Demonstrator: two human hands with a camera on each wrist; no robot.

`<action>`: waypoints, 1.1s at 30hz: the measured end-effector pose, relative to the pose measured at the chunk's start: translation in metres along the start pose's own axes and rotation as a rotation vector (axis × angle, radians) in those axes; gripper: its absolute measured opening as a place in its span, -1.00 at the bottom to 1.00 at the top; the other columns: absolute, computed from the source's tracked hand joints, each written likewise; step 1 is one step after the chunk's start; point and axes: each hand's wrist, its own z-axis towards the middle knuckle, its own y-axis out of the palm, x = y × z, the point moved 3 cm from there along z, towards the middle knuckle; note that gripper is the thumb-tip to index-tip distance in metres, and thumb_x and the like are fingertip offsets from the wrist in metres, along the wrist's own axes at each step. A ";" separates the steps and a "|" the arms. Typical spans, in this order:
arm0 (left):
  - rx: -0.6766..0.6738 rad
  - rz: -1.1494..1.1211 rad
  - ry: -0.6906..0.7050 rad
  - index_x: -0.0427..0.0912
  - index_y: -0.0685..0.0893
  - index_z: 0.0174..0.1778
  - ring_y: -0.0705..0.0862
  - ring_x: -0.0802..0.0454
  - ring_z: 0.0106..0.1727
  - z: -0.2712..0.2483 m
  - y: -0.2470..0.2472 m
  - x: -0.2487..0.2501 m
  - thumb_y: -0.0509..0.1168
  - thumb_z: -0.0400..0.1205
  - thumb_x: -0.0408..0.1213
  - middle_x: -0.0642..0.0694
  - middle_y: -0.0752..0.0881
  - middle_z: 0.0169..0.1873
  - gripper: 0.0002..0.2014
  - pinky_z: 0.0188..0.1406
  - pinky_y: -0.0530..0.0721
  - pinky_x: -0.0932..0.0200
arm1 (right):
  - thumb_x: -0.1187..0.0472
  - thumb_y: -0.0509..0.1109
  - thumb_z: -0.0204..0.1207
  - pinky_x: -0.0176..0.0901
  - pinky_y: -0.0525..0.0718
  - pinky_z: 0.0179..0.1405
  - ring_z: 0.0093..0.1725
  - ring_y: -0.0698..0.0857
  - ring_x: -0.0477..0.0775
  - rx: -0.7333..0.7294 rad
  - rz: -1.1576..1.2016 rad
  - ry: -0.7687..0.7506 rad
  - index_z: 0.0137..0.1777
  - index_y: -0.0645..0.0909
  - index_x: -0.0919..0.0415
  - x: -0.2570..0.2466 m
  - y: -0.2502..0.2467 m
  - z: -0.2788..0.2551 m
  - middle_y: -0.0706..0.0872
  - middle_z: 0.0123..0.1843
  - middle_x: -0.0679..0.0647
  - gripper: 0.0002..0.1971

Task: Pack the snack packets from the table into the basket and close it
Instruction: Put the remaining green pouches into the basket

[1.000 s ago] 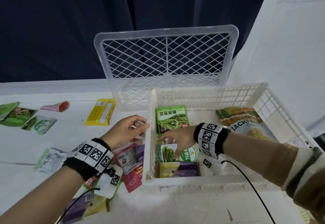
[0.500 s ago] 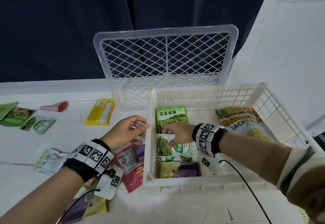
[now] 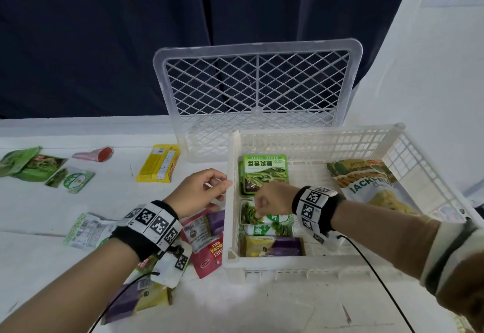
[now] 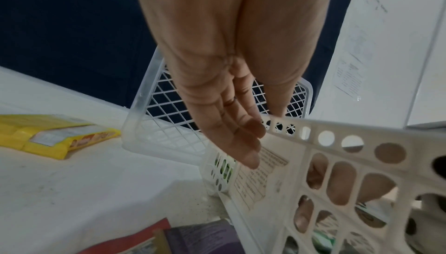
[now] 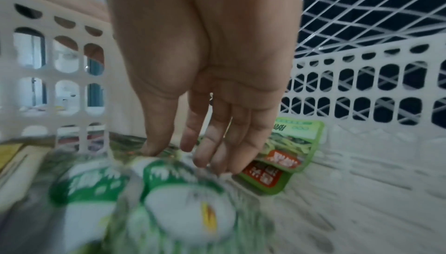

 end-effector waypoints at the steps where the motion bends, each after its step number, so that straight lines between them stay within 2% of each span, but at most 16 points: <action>1: 0.000 0.039 0.016 -0.17 0.66 0.12 0.77 0.09 -0.16 -0.003 -0.001 0.001 0.35 0.61 -0.15 -0.11 0.68 -0.14 -0.77 -0.20 0.84 -0.02 | 0.07 0.47 0.51 0.08 0.64 0.26 0.10 0.72 0.11 -0.015 -0.019 0.008 0.12 0.71 0.24 -0.001 0.000 -0.001 0.78 0.10 0.13 -0.71; 3: -0.012 0.100 0.034 -0.15 0.67 0.12 0.76 0.08 -0.17 -0.014 -0.008 0.001 0.35 0.62 -0.17 -0.07 0.68 -0.17 -0.79 -0.22 0.82 0.10 | 0.10 0.42 0.54 0.04 0.64 0.27 0.11 0.71 0.10 0.029 0.004 0.038 0.12 0.70 0.24 -0.005 -0.009 -0.002 0.76 0.08 0.10 -0.74; 5: -0.007 0.133 0.036 -0.16 0.68 0.11 0.77 0.04 -0.14 -0.026 -0.024 -0.002 0.34 0.62 -0.18 -0.05 0.68 -0.18 -0.79 -0.21 0.81 0.12 | 0.16 0.37 0.57 -0.08 0.65 0.18 0.06 0.69 0.08 0.184 0.043 0.047 0.06 0.70 0.26 -0.015 -0.032 -0.006 0.72 0.00 0.06 -0.80; 6: 0.004 0.140 0.033 -0.16 0.69 0.11 0.77 0.01 -0.12 -0.034 -0.035 -0.005 0.34 0.62 -0.18 -0.04 0.67 -0.18 -0.80 -0.18 0.82 0.07 | 0.17 0.34 0.59 -0.14 0.66 0.10 0.02 0.67 0.04 0.278 0.063 0.046 0.05 0.70 0.25 -0.024 -0.045 -0.009 0.71 -0.01 0.05 -0.82; 8: 0.039 0.142 0.017 -0.17 0.69 0.09 0.77 -0.02 -0.11 -0.049 -0.062 -0.014 0.34 0.63 -0.20 -0.04 0.65 -0.19 -0.82 -0.12 0.82 -0.03 | 0.18 0.32 0.60 -0.42 0.61 -0.16 -0.17 0.63 -0.09 0.419 0.142 0.001 0.08 0.69 0.21 -0.052 -0.069 -0.019 0.72 0.01 0.06 -0.82; 9: 0.061 0.146 0.005 -0.18 0.69 0.09 0.76 -0.03 -0.12 -0.056 -0.076 -0.020 0.34 0.63 -0.23 -0.04 0.64 -0.20 -0.83 -0.13 0.82 -0.02 | 0.18 0.32 0.61 -0.56 0.53 -0.29 -0.23 0.60 -0.17 0.450 0.180 -0.036 0.09 0.70 0.20 -0.069 -0.075 -0.025 0.72 0.01 0.05 -0.82; 10: 0.088 0.149 -0.006 -0.19 0.67 0.11 0.75 -0.05 -0.13 -0.063 -0.092 -0.027 0.33 0.63 -0.26 -0.06 0.62 -0.21 -0.83 -0.16 0.82 0.01 | 0.18 0.33 0.60 -0.60 0.50 -0.33 -0.25 0.59 -0.22 0.467 0.207 -0.077 0.09 0.70 0.20 -0.089 -0.078 -0.029 0.72 -0.01 0.04 -0.82; 12: 0.153 0.158 -0.028 -0.22 0.64 0.13 0.72 -0.06 -0.16 -0.079 -0.124 -0.042 0.34 0.63 -0.31 -0.11 0.60 -0.22 -0.82 -0.25 0.81 0.11 | 0.15 0.35 0.59 -0.56 0.54 -0.27 -0.22 0.68 -0.15 0.468 0.262 -0.140 0.07 0.72 0.16 -0.128 -0.076 -0.034 0.74 -0.05 0.01 -0.83; 14: 0.215 0.191 -0.050 -0.21 0.65 0.10 0.71 -0.06 -0.19 -0.093 -0.159 -0.061 0.34 0.62 -0.33 -0.12 0.63 -0.23 -0.85 -0.27 0.81 0.16 | 0.12 0.38 0.56 -0.40 0.62 -0.23 -0.18 0.74 0.01 0.451 0.333 -0.155 0.05 0.72 0.13 -0.163 -0.066 -0.033 0.75 -0.11 -0.02 -0.84; 15: 0.234 0.218 -0.059 -0.19 0.67 0.06 0.72 -0.06 -0.20 -0.099 -0.175 -0.071 0.35 0.62 -0.34 -0.12 0.65 -0.22 -0.87 -0.27 0.81 0.17 | 0.12 0.40 0.55 -0.36 0.64 -0.23 -0.20 0.74 0.00 0.436 0.365 -0.161 0.04 0.72 0.13 -0.179 -0.059 -0.029 0.73 -0.15 -0.05 -0.85; 18: 0.251 0.352 -0.066 -0.11 0.70 0.00 0.77 -0.13 -0.20 -0.111 -0.222 -0.104 0.37 0.60 -0.31 -0.10 0.69 -0.16 -0.91 -0.14 0.83 0.03 | 0.14 0.39 0.55 -0.54 0.55 -0.33 -0.35 0.64 -0.24 0.415 0.354 -0.196 0.03 0.73 0.17 -0.225 -0.032 -0.006 0.71 -0.18 -0.06 -0.84; 20: 0.243 0.403 -0.085 -0.11 0.70 0.00 0.76 -0.15 -0.20 -0.115 -0.250 -0.125 0.37 0.59 -0.32 -0.10 0.71 -0.16 -0.90 -0.14 0.82 0.00 | 0.16 0.38 0.56 -0.51 0.48 -0.36 -0.37 0.59 -0.23 0.402 0.365 -0.179 0.04 0.72 0.19 -0.247 -0.011 0.020 0.71 -0.15 0.00 -0.84; 24: 0.262 0.434 -0.100 -0.11 0.69 -0.04 0.68 -0.05 -0.26 -0.109 -0.304 -0.161 0.36 0.59 -0.33 -0.13 0.73 -0.12 -0.92 -0.25 0.75 0.12 | 0.19 0.35 0.56 -0.36 0.55 -0.26 -0.17 0.67 -0.03 0.310 0.342 -0.025 0.08 0.69 0.21 -0.275 0.033 0.093 0.73 -0.06 0.04 -0.82; 26: 0.272 0.531 -0.047 -0.14 0.68 0.03 0.66 -0.01 -0.15 -0.098 -0.326 -0.176 0.26 0.63 -0.42 -0.17 0.74 -0.01 -0.84 -0.07 0.68 0.14 | 0.21 0.36 0.54 -0.30 0.56 -0.06 0.03 0.71 0.07 0.261 0.308 0.027 0.13 0.70 0.24 -0.283 0.056 0.129 0.76 0.07 0.11 -0.78; 29: 0.248 0.616 -0.005 -0.23 0.65 0.23 0.64 -0.04 0.17 -0.073 -0.349 -0.195 0.11 0.58 -0.61 -0.21 0.69 0.19 -0.61 0.24 0.55 0.20 | 0.12 0.40 0.52 -0.25 0.53 0.15 0.23 0.68 0.11 0.175 0.216 0.120 0.27 0.67 0.26 -0.294 0.087 0.169 0.73 0.25 0.16 -0.64; 33: 0.138 0.737 -0.036 -0.23 0.57 0.35 0.56 -0.11 0.38 -0.031 -0.367 -0.213 0.10 0.62 -0.55 -0.20 0.59 0.36 -0.60 0.42 0.47 0.13 | -0.12 0.49 0.41 -0.13 0.53 0.28 0.32 0.63 0.13 0.171 0.188 0.202 0.39 0.59 0.24 -0.301 0.105 0.191 0.65 0.33 0.13 -0.37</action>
